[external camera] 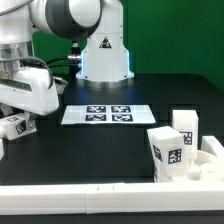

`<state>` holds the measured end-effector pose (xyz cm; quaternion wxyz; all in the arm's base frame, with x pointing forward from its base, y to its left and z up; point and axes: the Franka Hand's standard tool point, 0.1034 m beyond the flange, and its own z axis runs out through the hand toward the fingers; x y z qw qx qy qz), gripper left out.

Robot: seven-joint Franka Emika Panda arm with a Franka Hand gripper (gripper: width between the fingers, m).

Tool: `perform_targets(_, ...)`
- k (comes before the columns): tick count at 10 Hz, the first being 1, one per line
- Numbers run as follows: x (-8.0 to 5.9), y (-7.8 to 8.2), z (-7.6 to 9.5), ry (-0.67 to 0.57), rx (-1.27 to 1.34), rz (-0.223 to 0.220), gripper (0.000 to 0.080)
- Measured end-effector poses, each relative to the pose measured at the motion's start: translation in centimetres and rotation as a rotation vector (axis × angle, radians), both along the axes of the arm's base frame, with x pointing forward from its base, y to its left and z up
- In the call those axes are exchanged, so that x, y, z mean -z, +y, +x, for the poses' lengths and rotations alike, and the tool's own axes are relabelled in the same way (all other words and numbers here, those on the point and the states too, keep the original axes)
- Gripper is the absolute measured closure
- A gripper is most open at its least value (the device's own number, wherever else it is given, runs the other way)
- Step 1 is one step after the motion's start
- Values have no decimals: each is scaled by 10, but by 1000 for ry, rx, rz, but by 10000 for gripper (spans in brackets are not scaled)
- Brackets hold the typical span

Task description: Assemble stool

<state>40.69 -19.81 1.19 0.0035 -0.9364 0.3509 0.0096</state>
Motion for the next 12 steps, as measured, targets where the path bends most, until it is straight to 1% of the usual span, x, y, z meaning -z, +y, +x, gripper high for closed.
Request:
perform_targets(1, 0, 1, 0, -1, 106, 0, 469)
perform_targets(2, 0, 1, 1, -1, 175, -1, 467)
perform_targets(3, -1, 8, 4, -1, 354, 1, 467)
perform_targets(5, -5, 43, 22, 3, 764, 9, 467)
perform_targets(6, -8, 46, 27, -59, 968, 12, 467)
perform_targets(7, -8, 51, 29, -93, 1108, 21, 467)
perform_targets(8, -6, 54, 27, -75, 1136, 29, 466)
perform_targets(10, -4, 54, 27, -70, 1261, 33, 466)
perform_targets(12, -4, 61, 27, -62, 1558, 56, 466)
